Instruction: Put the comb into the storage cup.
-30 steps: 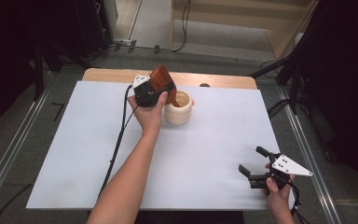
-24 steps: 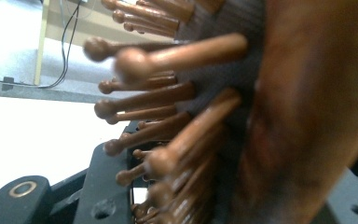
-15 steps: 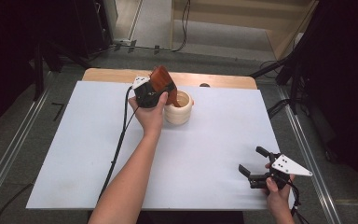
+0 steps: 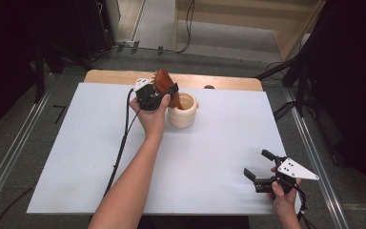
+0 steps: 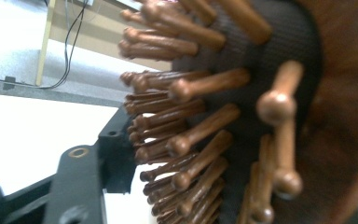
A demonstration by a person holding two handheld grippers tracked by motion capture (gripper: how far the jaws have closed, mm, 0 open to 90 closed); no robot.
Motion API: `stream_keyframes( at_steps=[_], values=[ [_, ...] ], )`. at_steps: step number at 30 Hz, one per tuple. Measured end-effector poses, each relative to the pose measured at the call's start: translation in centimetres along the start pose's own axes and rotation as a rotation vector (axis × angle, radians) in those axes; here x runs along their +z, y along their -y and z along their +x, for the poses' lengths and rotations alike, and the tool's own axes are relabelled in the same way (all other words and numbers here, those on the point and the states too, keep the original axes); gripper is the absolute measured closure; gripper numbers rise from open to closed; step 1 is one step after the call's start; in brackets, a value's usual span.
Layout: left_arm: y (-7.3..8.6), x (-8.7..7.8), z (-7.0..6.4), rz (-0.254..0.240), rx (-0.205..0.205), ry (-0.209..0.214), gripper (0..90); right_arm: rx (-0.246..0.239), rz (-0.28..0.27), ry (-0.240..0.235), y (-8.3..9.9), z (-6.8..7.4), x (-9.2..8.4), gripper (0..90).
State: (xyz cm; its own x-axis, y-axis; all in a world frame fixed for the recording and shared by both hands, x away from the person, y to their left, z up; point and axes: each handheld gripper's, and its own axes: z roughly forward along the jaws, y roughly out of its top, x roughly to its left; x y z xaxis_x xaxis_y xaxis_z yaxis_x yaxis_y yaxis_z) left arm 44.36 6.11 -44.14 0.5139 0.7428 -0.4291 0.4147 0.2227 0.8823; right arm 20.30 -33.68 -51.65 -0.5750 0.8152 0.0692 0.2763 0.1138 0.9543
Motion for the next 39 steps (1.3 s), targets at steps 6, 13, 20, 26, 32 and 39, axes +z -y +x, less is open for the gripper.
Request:
stream_keyframes(
  at_steps=[6,13,20,26,32,39],
  values=[
    [0.04,0.1,-0.03,0.011,-0.004,0.005,24.1,-0.001,0.001,0.001,0.0,0.0,0.01,0.0],
    [-0.26,-0.01,-0.49,0.004,-0.016,-0.043,44.2,-0.002,0.001,0.001,0.0,0.0,0.02,0.0],
    [-0.19,0.23,-0.78,-0.021,-0.056,-0.056,47.9,-0.001,0.0,0.0,0.0,0.0,0.01,0.0],
    [-0.28,0.38,-0.86,-0.052,-0.087,-0.063,48.3,-0.001,-0.001,-0.001,0.01,-0.05,-0.01,0.0],
    [0.02,0.66,-0.74,-0.039,-0.068,-0.064,47.5,-0.003,-0.002,-0.002,0.01,-0.05,-0.02,0.0],
    [-0.23,0.69,-0.07,-0.007,-0.055,-0.038,42.2,-0.002,-0.002,-0.001,0.01,-0.02,0.02,0.0]
  ],
)
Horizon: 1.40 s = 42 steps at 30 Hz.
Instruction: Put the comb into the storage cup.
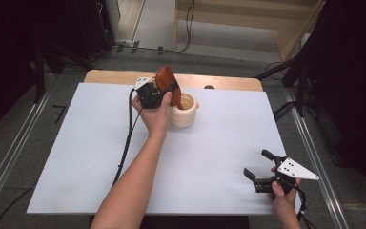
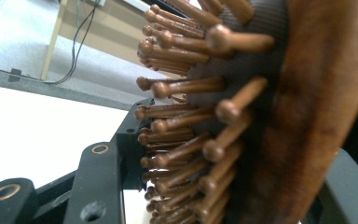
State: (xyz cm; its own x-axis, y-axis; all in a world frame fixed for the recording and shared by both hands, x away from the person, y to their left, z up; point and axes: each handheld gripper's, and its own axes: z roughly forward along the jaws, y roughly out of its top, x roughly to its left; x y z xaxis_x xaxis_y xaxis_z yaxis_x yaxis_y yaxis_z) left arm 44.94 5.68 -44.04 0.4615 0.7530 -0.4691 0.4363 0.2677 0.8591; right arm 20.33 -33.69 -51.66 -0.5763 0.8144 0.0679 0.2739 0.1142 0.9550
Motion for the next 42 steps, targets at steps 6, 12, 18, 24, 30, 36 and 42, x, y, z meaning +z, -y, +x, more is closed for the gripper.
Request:
stream_keyframes(
  at_steps=[6,12,18,24,30,36,42],
  values=[
    [-0.2,0.0,-0.1,0.048,0.083,0.032,23.5,-0.003,0.001,0.002,0.0,0.0,0.0,0.0],
    [-0.1,0.0,-0.2,0.096,0.147,0.016,8.3,-0.005,0.003,0.003,0.0,0.0,0.0,0.0],
    [0.2,0.0,-0.2,0.134,0.194,0.004,5.6,-0.006,0.004,0.001,0.0,0.0,0.0,0.0],
    [0.5,-0.1,0.0,0.146,0.202,-0.007,1.7,-0.008,0.004,0.001,0.0,0.0,0.1,0.0],
    [0.5,-0.3,-0.1,0.147,0.23,-0.023,0.0,-0.008,0.005,0.0,0.0,0.0,0.1,0.0],
    [0.7,-0.9,0.0,0.133,0.245,-0.01,0.0,-0.008,0.005,0.0,0.0,0.0,0.1,0.0],
    [0.9,-1.4,0.2,0.139,0.263,-0.009,0.0,-0.008,0.006,0.001,0.0,0.0,0.1,0.0]
  ],
)
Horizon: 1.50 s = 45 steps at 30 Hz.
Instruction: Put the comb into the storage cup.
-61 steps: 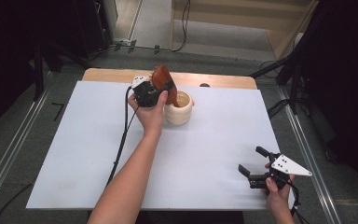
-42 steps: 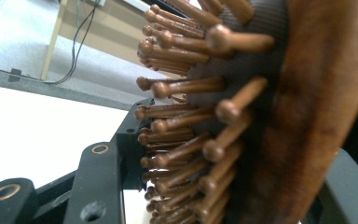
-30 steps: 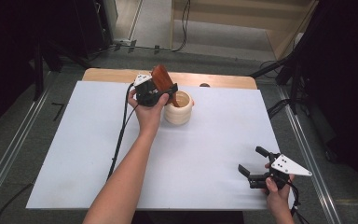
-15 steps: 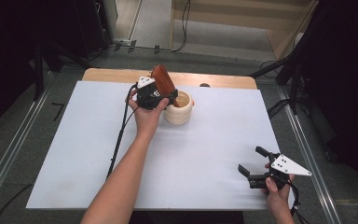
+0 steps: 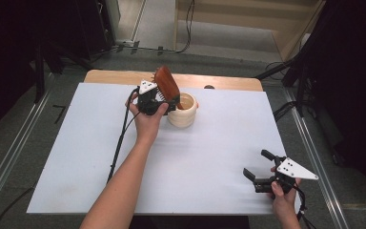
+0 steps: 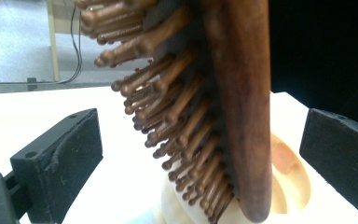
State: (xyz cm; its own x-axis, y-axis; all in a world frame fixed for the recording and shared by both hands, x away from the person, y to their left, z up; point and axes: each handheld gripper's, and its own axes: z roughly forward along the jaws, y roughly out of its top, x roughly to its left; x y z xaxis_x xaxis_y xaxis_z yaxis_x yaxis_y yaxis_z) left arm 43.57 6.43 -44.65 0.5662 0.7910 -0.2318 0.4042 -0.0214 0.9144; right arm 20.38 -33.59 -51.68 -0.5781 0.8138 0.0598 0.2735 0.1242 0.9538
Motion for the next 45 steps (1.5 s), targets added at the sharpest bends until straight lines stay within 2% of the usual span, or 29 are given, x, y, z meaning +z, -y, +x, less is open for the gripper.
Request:
stream_keyframes(
  at_steps=[12,27,36,40,45],
  values=[
    [0.6,-1.0,-0.2,0.005,0.031,0.021,0.0,-0.001,0.003,0.002,0.0,0.1,0.0,0.0],
    [1.2,-2.8,-0.3,-0.006,0.046,0.037,0.0,-0.002,0.006,0.009,0.0,0.1,0.1,0.0],
    [1.7,-3.8,-0.4,-0.004,0.069,0.053,0.0,-0.003,0.007,0.009,0.0,0.1,0.1,0.0],
    [2.1,-4.3,-0.7,0.005,0.093,0.061,0.0,-0.003,0.007,0.009,0.0,0.1,0.1,0.0],
    [2.4,-5.0,-0.9,-0.002,0.099,0.072,0.0,-0.003,0.009,0.01,0.0,0.1,0.1,0.0]
  ],
)
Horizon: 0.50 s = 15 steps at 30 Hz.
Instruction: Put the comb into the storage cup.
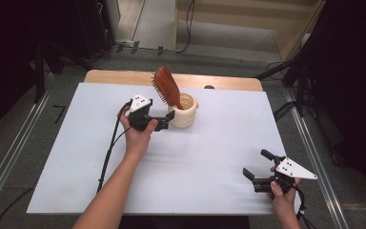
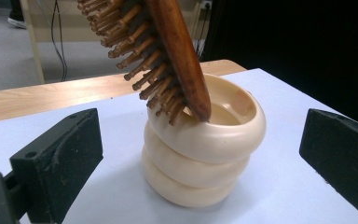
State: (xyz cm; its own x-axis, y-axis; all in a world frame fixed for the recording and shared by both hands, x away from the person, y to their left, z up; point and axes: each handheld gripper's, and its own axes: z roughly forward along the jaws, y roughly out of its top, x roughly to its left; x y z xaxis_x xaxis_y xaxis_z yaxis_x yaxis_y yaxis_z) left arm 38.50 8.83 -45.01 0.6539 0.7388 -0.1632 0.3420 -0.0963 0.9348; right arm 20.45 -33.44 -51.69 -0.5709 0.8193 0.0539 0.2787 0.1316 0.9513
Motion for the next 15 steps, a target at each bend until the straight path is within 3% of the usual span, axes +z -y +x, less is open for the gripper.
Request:
stream_keyframes(
  at_steps=[15],
  values=[
    [1.4,-2.6,0.0,-0.011,0.007,0.007,0.0,-0.001,0.002,0.003,0.0,0.0,0.0,0.0]
  ],
)
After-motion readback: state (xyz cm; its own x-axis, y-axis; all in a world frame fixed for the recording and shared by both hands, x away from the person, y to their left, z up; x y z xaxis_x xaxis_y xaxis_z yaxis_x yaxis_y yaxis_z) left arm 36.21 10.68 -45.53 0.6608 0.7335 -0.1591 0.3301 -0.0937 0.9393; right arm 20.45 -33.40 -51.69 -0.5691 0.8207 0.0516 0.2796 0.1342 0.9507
